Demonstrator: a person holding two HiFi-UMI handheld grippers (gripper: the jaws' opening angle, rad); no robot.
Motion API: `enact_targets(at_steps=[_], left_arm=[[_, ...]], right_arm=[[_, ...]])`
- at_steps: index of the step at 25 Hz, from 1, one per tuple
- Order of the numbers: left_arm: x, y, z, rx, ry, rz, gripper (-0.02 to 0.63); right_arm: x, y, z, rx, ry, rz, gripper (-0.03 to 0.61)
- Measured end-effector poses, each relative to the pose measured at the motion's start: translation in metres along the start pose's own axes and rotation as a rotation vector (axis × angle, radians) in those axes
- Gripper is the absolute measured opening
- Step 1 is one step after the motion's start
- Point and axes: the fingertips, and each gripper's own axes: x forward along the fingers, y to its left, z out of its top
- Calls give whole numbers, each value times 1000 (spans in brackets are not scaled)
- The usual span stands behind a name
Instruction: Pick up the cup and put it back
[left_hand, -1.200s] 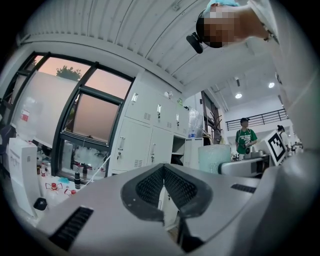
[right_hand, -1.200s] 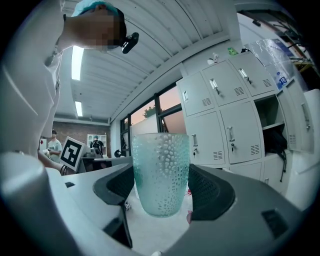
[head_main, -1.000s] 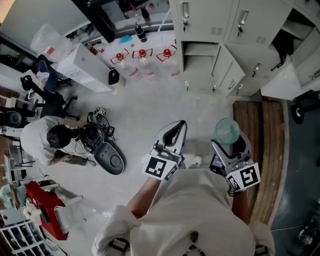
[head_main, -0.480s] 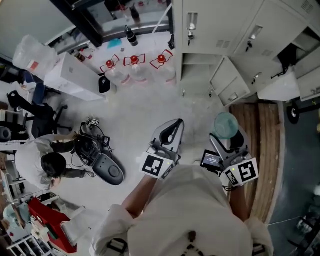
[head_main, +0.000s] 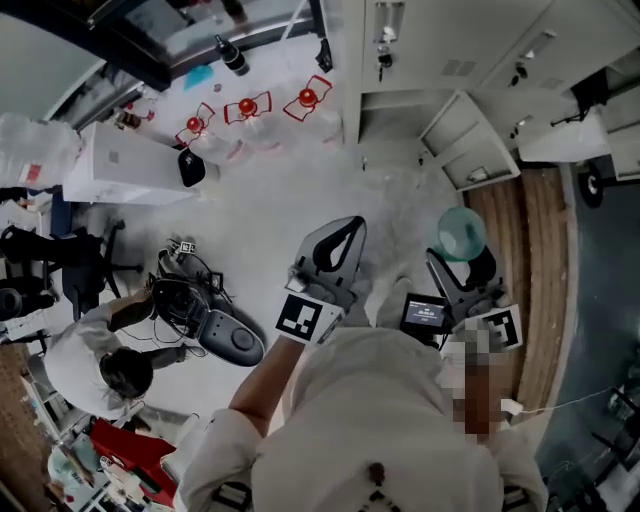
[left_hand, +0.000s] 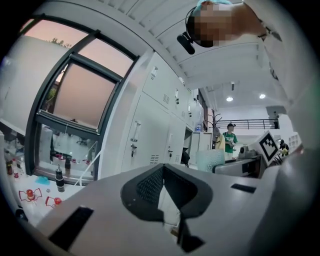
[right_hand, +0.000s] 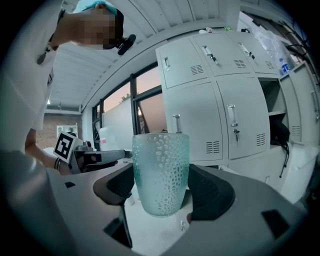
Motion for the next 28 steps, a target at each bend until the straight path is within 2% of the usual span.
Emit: enact_targets(at_steps=[6,14,21,28], left_arm=[[34,33,-41,-42,78,-9,9],[112,54,-99,-11,78,-7,8],[141,76,-172,-16,131,22,8],[165,94,-243,-39,151,39,8]], right_arm=[[40,-42,-25,-2,47,-16,344],[105,-118,-78,-39,43,4,342],[153,-142,-143,-60,75,58,342],[188,-158,-210,-11,105,67,342]])
